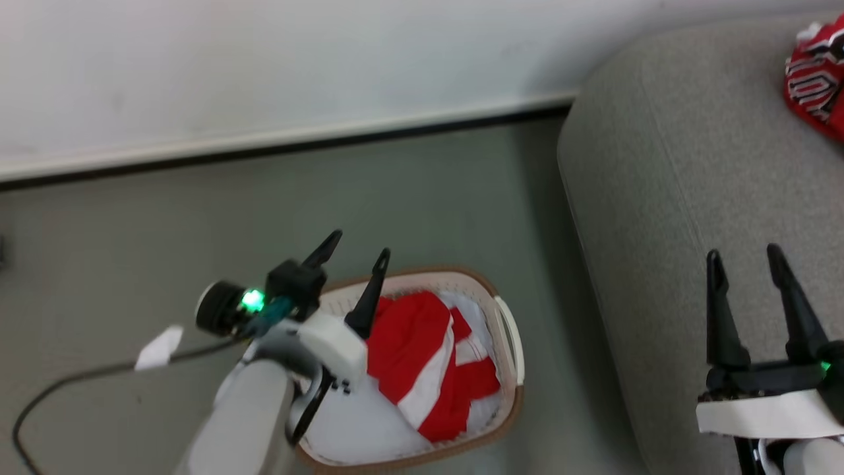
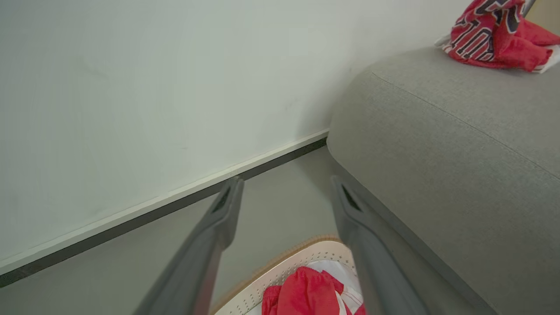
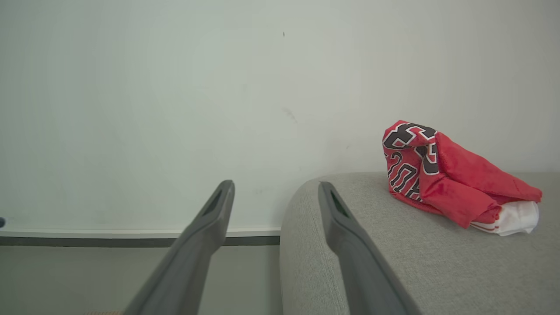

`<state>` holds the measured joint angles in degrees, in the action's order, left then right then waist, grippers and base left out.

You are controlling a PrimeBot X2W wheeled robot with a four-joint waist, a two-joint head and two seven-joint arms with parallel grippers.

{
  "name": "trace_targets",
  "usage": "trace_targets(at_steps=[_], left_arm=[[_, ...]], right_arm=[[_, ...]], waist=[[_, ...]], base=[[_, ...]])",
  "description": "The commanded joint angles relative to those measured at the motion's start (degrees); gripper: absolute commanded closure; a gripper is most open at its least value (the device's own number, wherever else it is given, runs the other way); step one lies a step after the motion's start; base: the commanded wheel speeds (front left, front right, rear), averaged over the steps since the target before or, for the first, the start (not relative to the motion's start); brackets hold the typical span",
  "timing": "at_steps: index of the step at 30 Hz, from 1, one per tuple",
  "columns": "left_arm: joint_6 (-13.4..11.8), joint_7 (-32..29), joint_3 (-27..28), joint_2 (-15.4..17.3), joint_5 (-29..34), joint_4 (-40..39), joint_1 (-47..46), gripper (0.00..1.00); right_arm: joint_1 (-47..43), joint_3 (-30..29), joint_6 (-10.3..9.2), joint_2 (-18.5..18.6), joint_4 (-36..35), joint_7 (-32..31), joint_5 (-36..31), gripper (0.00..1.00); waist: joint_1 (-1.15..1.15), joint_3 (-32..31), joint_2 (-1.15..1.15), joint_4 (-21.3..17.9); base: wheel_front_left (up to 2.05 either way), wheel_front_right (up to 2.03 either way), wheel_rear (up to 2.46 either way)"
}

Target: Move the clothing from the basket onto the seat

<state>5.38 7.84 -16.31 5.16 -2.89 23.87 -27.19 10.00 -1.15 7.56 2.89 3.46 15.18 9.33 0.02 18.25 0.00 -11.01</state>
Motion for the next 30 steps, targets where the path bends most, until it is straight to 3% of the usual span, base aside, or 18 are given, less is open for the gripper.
trace_targets(at_steps=[1, 7, 12, 20, 30], left_arm=[[0.4, -2.0, -1.2, 0.2, 1.7, 2.1, -3.9, 0.0], [1.1, -11.4, -6.9, -0.6, 5.0, 14.2, -15.7, 0.0], [0.2, -14.4, -8.5, -1.4, 5.5, 22.7, -21.1, 0.0], [-2.3, -13.8, -9.3, -2.0, 3.4, 32.4, -27.6, 0.0], [-3.2, -13.5, -10.9, -2.1, 2.3, 39.5, -32.3, 0.0]], right_arm=[[2.0, -0.2, -0.14, 0.0, -1.4, 0.0, 0.6, 0.0], [5.7, 0.0, -0.14, 0.0, -5.6, 0.0, 2.9, 0.0], [7.3, 0.8, -0.14, 0.0, -7.5, 0.0, 3.9, 0.0], [9.0, 1.5, -0.14, 0.0, -10.4, 0.0, 4.1, 0.0], [9.5, 2.0, -0.14, 0.0, -12.1, -0.1, 4.2, 0.0]], waist=[[-0.02, 8.1, 0.0, -3.7], [-0.02, 18.5, 0.0, -5.8], [-0.02, 24.1, 0.0, -6.7], [-0.02, 29.7, 0.0, -6.8], [-0.02, 33.8, 0.0, -7.4]], base=[[0.0, 0.0, 0.0], [0.0, 0.0, 0.0], [0.0, 0.0, 0.0], [0.0, 0.0, 0.0], [0.0, 0.0, 0.0]])
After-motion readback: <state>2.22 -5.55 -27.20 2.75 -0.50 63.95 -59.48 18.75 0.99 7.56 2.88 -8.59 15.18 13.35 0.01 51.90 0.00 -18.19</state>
